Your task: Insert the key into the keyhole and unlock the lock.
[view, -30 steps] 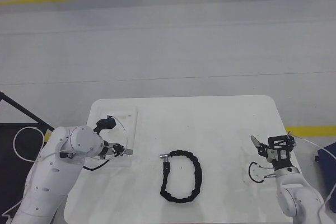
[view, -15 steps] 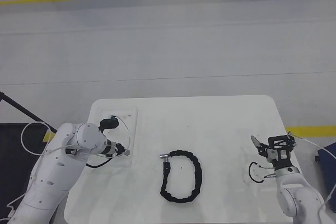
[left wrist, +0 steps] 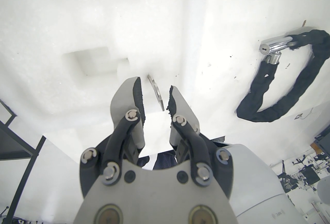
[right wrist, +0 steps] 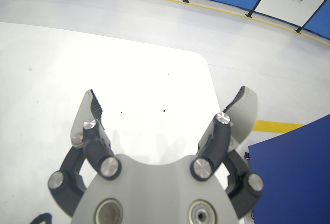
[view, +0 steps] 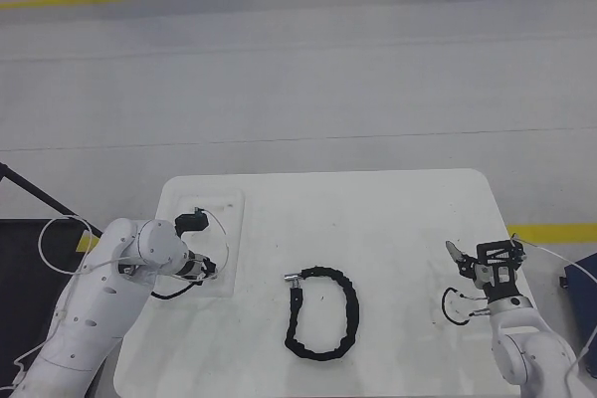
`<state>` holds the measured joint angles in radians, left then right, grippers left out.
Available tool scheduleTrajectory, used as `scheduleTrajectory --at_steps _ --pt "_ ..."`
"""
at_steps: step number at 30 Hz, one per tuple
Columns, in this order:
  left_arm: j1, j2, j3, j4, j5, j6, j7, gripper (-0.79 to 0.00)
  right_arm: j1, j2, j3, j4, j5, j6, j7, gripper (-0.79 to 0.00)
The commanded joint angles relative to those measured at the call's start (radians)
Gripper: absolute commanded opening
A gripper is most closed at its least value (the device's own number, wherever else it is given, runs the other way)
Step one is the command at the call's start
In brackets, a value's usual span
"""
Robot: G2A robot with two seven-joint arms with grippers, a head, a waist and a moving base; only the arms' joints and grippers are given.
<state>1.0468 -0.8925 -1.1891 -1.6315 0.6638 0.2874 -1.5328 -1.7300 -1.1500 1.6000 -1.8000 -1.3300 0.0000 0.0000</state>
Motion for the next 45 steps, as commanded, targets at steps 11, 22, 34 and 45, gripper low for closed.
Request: scheduleTrajectory --at_steps 11,22,34,45 --pt "-0.012 0.006 0.017 0.013 -0.002 0.012 0.012 -0.785 0.0 0.0 0.0 0.0 0.0 0.0 0.0 0.0" --pt "0.028 0.044 -0.106 -0.053 -0.006 -0.003 -0.003 -0.785 0.0 0.0 0.0 0.0 0.0 0.0 0.0 0.0" --pt "0.224 0.087 -0.37 -0.21 -0.291 -0.079 0.037 -0.785 0.0 0.0 0.0 0.0 0.0 0.0 0.0 0.0" --pt "0.381 0.066 -0.462 -0.111 -0.762 -0.317 0.211 -0.785 0.0 0.0 0.0 0.0 0.0 0.0 0.0 0.0"
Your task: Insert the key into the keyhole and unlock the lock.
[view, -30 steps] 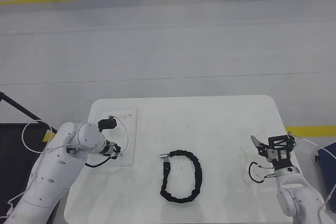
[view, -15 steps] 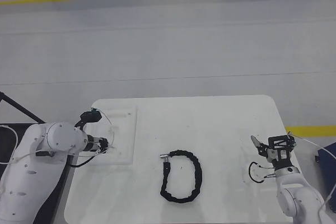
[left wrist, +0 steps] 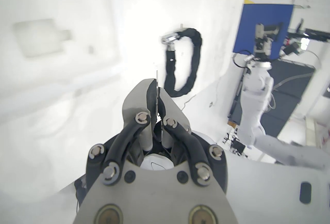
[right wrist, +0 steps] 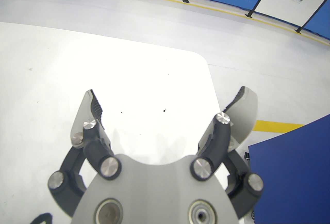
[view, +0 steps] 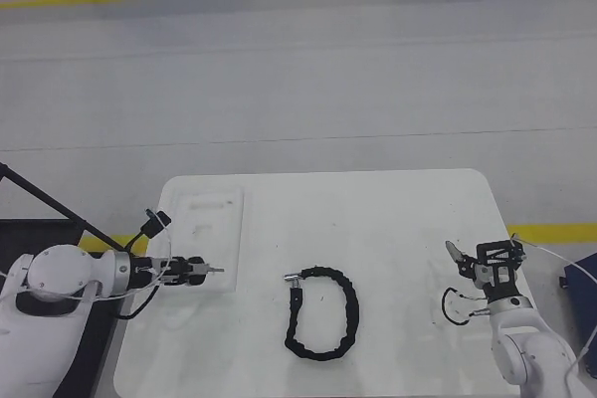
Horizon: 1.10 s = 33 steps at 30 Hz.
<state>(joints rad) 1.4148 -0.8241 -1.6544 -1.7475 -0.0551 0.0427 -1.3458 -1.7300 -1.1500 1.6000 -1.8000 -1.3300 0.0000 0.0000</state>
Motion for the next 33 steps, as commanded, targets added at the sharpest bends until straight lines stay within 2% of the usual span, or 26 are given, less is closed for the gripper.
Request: scheduleTrajectory --at_steps 1,6,8,11,16,25,29,33 --pt "0.023 -0.005 0.008 0.009 -0.069 -0.119 0.039 -0.785 0.0 0.0 0.0 0.0 0.0 0.0 0.0 0.0" --pt "0.041 -0.013 0.044 0.032 -0.07 -0.401 0.116 -0.785 0.0 0.0 0.0 0.0 0.0 0.0 0.0 0.0" --pt "0.035 -0.014 0.07 0.042 -0.033 -0.516 0.112 -0.785 0.0 0.0 0.0 0.0 0.0 0.0 0.0 0.0" --pt "0.02 -0.017 0.104 0.08 -0.074 -0.634 0.117 -0.785 0.0 0.0 0.0 0.0 0.0 0.0 0.0 0.0" --pt "-0.002 -0.007 0.174 0.093 -0.176 -0.682 0.165 -0.785 0.0 0.0 0.0 0.0 0.0 0.0 0.0 0.0" --pt "-0.017 0.032 0.297 0.149 -0.449 -0.684 0.167 -0.785 0.0 0.0 0.0 0.0 0.0 0.0 0.0 0.0" --pt "-0.009 0.043 0.327 0.179 -0.58 -0.683 0.166 -0.785 0.0 0.0 0.0 0.0 0.0 0.0 0.0 0.0" --pt "0.009 0.056 0.329 0.219 -0.624 -0.696 0.179 -0.785 0.0 0.0 0.0 0.0 0.0 0.0 0.0 0.0"
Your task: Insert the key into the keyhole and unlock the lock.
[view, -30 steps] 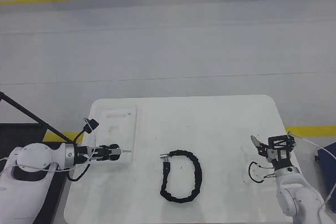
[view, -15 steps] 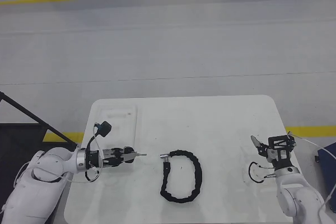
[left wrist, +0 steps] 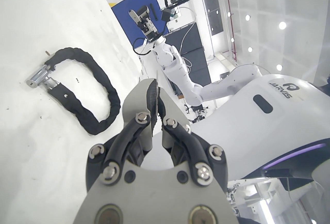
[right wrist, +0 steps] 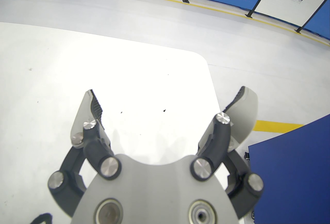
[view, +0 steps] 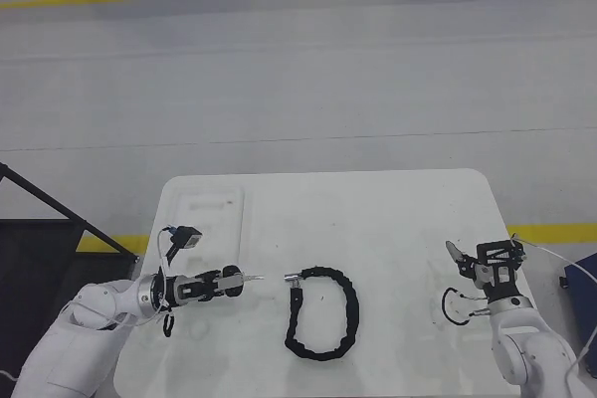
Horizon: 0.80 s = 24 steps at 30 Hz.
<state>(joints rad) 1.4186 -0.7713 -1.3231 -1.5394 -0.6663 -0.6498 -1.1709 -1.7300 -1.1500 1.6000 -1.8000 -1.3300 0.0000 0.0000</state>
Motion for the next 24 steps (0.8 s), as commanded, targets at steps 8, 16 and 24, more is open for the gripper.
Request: scheduleTrajectory --at_steps 8,16,24 --pt "0.043 0.031 -0.042 0.096 -0.02 -0.038 0.039 -0.785 0.0 0.0 0.0 0.0 0.0 0.0 0.0 0.0" --pt "0.047 0.048 -0.043 0.096 -0.058 -0.002 0.002 -0.785 0.0 0.0 0.0 0.0 0.0 0.0 0.0 0.0" --pt "0.047 0.048 -0.043 0.096 -0.058 -0.002 0.002 -0.785 0.009 0.001 0.011 -0.001 -0.035 -0.005 -0.014 0.0"
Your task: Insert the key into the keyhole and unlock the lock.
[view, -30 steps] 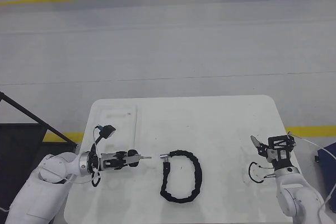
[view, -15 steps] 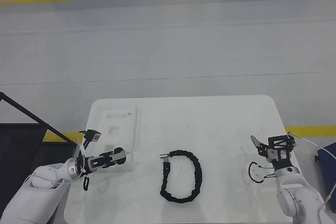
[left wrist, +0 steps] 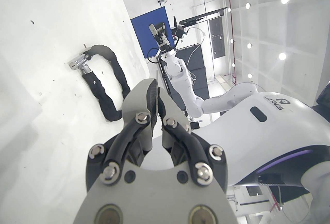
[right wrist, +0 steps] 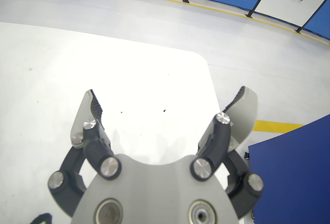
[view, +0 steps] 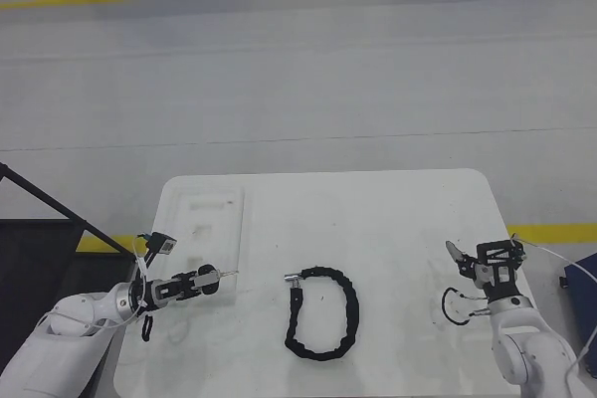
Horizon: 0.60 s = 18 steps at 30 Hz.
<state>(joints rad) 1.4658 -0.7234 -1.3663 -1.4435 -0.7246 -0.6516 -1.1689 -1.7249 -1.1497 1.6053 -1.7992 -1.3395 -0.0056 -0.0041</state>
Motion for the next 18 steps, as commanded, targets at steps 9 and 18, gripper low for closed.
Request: scheduleTrajectory --at_steps 9,18 --pt "0.0 0.0 0.0 0.0 0.0 0.0 0.0 -0.785 0.038 0.01 -0.016 -0.074 -0.292 -0.05 -0.1 0.0" --pt "0.0 0.0 0.0 0.0 0.0 0.0 0.0 -0.785 0.074 0.031 -0.095 -0.205 -0.667 -0.245 -0.171 0.0"
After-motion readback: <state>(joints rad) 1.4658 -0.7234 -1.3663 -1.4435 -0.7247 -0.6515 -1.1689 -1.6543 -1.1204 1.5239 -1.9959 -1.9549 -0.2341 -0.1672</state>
